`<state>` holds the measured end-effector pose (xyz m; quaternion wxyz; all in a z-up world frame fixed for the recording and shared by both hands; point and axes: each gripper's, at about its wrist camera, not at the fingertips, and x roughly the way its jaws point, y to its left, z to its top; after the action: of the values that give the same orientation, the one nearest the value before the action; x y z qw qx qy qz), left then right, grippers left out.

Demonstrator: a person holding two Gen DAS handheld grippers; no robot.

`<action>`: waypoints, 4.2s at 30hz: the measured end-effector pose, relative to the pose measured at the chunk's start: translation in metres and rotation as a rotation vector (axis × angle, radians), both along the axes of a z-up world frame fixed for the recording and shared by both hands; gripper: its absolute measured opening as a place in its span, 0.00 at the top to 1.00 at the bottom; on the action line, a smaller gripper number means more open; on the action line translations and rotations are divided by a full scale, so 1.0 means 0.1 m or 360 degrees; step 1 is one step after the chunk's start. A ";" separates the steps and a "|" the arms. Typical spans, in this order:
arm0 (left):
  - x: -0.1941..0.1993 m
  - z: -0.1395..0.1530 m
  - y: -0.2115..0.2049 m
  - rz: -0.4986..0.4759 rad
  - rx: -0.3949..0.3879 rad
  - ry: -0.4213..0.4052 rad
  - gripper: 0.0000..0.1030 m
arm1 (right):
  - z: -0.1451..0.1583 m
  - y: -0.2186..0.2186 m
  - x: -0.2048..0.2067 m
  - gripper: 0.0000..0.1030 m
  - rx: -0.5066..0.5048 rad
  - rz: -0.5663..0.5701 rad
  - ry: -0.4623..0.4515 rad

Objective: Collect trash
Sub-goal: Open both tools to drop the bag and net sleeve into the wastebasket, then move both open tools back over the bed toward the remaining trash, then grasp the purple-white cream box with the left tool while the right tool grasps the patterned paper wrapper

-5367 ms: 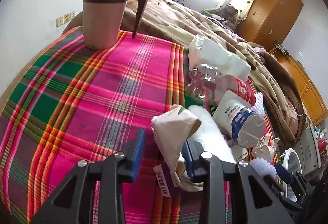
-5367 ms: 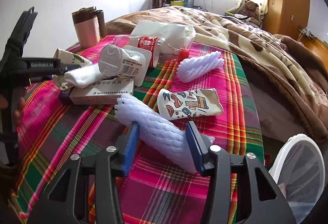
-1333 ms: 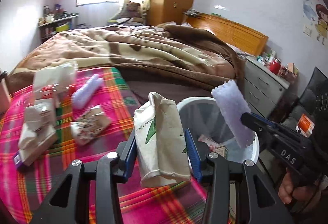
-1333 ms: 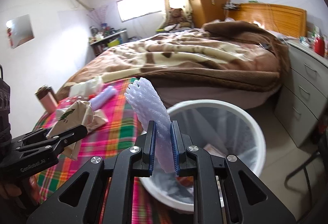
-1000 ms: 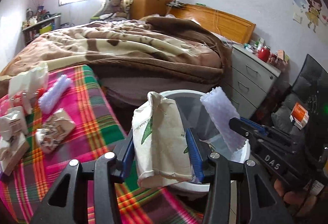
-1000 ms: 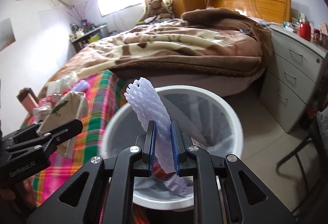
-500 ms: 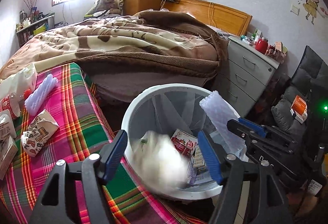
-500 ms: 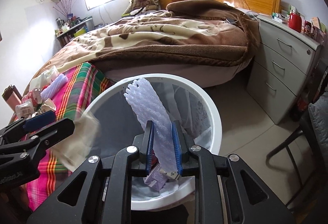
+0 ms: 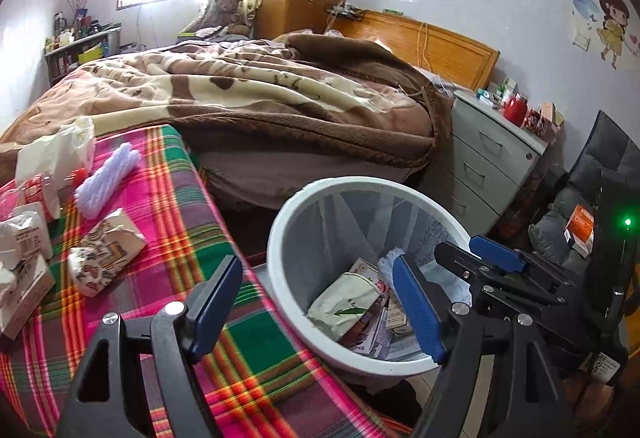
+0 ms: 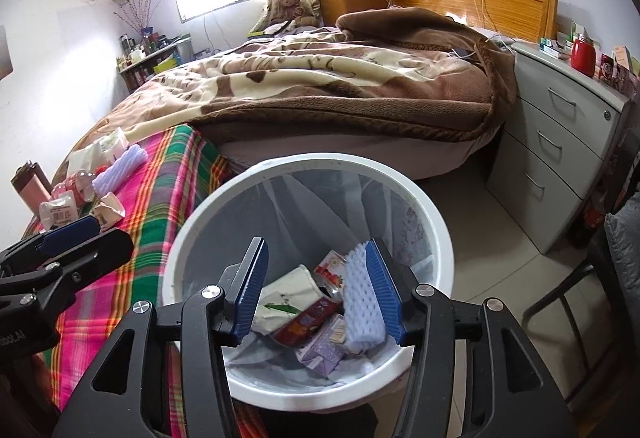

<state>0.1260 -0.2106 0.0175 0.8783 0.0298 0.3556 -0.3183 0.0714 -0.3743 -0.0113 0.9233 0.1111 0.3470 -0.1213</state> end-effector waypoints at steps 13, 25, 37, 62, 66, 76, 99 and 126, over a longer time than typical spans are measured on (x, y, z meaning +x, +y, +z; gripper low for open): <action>0.03 0.07 0.73 0.0230 -0.0004 -0.0081 0.22 | 0.10 0.43 0.10 0.39 0.0023 0.0176 -0.0118; 0.16 -0.04 1.59 0.0491 0.0023 -0.0064 0.22 | 0.06 0.93 0.38 0.38 0.0046 0.0357 -0.0098; 0.37 -0.19 2.26 0.0659 0.0067 0.0003 0.22 | -0.05 1.40 0.75 0.38 0.0120 0.0488 -0.0011; 0.88 -0.53 2.56 0.0612 0.0182 0.0146 0.22 | -0.33 1.82 1.52 0.33 0.0250 0.0391 0.0220; 0.94 -0.58 2.51 0.0563 0.0201 0.0181 0.22 | -0.40 1.86 1.54 0.33 0.0248 0.0378 0.0265; 0.96 -0.62 2.40 0.0475 0.0161 0.0237 0.22 | -0.34 1.86 1.43 0.33 0.0148 0.0540 0.0311; 1.04 -0.68 2.15 0.0483 0.0248 0.0254 0.22 | -0.40 1.69 1.23 0.33 0.0184 0.0426 0.0314; 0.75 -0.58 2.05 0.0508 0.0112 0.0287 0.62 | -0.36 1.66 0.97 0.95 0.0333 0.0509 0.0207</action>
<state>0.2008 -0.0054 -0.0404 0.8805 -0.0250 0.4441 -0.1637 0.1688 -0.2083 -0.0475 0.8900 0.1417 0.4297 0.0566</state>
